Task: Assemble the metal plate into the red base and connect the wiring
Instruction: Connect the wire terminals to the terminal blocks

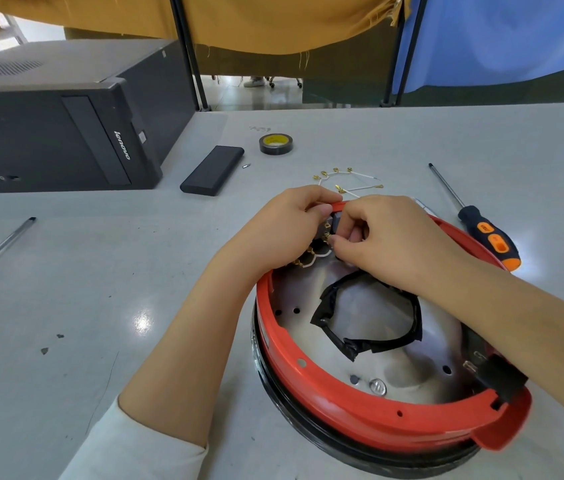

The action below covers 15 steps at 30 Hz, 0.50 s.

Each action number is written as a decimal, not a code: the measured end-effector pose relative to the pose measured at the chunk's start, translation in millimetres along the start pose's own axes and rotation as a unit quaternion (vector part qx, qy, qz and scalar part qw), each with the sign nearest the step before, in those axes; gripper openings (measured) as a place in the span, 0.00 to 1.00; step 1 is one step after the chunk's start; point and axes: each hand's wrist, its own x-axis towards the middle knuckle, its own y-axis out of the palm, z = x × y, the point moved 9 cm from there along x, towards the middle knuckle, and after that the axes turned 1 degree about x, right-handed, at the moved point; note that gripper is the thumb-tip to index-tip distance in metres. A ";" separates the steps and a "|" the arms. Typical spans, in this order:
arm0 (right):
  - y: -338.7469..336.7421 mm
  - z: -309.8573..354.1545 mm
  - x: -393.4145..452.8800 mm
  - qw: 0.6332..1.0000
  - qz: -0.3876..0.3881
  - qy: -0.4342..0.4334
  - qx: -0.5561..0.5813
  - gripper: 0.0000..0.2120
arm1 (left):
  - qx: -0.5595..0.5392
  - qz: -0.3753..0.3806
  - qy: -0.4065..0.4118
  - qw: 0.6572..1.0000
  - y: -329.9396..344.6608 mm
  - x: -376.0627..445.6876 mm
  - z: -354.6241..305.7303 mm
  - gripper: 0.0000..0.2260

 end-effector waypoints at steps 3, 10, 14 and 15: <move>0.3 0.2 -0.2 1.000 0.001 -0.001 -0.003 0.11 | -0.004 0.001 -0.006 1.000 -0.3 0.4 1.6 0.13; 0.3 -0.9 -0.5 1.000 0.003 0.006 0.010 0.11 | -0.009 0.002 -0.011 1.000 0.4 0.4 2.9 0.13; 0.9 -1.4 0.3 1.000 0.001 0.011 0.002 0.10 | -0.009 -0.002 -0.011 1.000 0.0 0.3 3.1 0.13; 1.2 -1.7 0.7 1.000 0.001 0.013 0.000 0.10 | -0.010 -0.003 -0.010 1.000 -0.1 0.3 3.1 0.13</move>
